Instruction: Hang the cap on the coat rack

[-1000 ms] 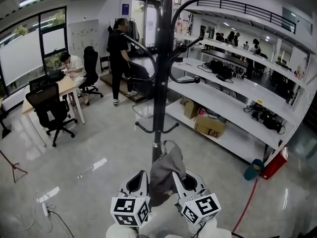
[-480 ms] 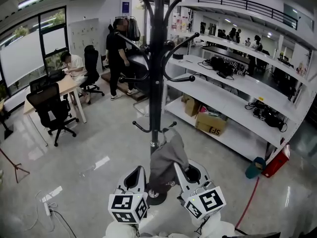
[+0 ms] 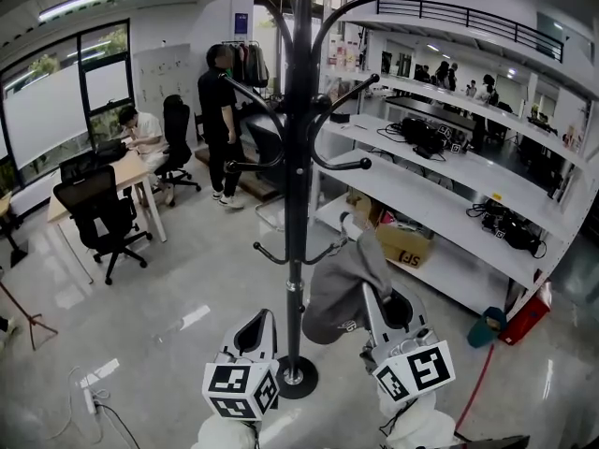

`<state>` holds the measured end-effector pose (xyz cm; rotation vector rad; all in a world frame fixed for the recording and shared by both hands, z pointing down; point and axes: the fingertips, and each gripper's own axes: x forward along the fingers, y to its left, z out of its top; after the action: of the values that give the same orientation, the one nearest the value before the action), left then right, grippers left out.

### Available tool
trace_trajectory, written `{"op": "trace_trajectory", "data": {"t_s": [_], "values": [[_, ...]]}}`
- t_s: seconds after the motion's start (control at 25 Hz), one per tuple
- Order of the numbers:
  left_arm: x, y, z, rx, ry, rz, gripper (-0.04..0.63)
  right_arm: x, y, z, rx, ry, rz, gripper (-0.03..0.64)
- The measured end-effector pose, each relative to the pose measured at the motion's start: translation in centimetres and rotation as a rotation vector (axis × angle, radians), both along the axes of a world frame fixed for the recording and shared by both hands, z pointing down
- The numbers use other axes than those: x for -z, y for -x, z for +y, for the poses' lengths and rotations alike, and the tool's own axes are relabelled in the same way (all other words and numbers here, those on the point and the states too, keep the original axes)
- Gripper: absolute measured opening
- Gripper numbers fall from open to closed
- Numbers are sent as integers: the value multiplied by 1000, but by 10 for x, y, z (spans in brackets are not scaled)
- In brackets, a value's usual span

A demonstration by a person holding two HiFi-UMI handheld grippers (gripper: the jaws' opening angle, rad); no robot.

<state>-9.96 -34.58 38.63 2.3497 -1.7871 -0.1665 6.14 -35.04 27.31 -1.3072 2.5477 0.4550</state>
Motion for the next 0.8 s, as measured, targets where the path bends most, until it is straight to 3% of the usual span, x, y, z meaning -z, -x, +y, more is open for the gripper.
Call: {"op": "trace_trajectory", "data": {"t_s": [0.4,0.8], "values": [[2,-6,-18,-8,-16,1,0,53,-15,-13,-23,-132,-16,44],[3,-3,-28,-4,-7,-10,0,83,-20,-35,-39,-195,-43,44]]}}
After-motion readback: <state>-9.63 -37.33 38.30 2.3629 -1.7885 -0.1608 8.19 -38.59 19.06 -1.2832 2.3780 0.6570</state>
